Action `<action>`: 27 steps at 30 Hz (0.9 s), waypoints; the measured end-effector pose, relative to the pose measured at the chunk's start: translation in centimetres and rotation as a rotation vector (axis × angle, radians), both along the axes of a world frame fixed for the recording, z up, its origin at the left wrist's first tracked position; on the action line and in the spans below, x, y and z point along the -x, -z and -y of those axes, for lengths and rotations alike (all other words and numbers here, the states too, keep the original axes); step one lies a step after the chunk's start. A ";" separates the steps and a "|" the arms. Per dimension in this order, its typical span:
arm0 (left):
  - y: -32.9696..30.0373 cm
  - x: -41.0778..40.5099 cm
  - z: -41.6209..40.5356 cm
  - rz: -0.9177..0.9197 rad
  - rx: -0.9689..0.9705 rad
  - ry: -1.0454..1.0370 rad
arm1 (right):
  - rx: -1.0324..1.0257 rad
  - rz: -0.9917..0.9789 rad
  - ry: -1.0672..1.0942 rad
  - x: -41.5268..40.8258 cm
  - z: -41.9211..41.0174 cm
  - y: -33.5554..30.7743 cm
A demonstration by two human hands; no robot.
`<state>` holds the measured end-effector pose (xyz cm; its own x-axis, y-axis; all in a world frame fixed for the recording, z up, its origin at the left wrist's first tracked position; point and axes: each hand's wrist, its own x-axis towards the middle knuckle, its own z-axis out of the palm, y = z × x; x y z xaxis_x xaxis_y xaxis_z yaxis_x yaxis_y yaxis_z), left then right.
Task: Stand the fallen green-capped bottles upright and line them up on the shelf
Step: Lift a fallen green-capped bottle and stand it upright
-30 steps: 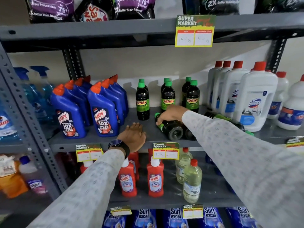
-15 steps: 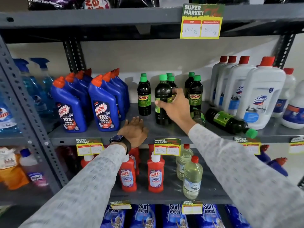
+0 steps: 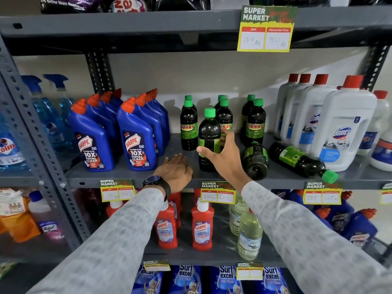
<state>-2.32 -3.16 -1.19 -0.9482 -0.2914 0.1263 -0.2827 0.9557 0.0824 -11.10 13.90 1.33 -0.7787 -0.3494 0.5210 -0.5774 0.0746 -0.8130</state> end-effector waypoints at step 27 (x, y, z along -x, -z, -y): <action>0.4 0.3 0.3 -0.036 0.000 -0.006 | -0.034 0.137 -0.122 1.2 -0.4 0.7</action>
<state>-2.65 -3.43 -1.61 -0.9412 -0.2975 0.1598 -0.2857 0.9538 0.0930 -12.32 14.27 0.65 -0.7925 -0.4607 0.3996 -0.4680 0.0394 -0.8828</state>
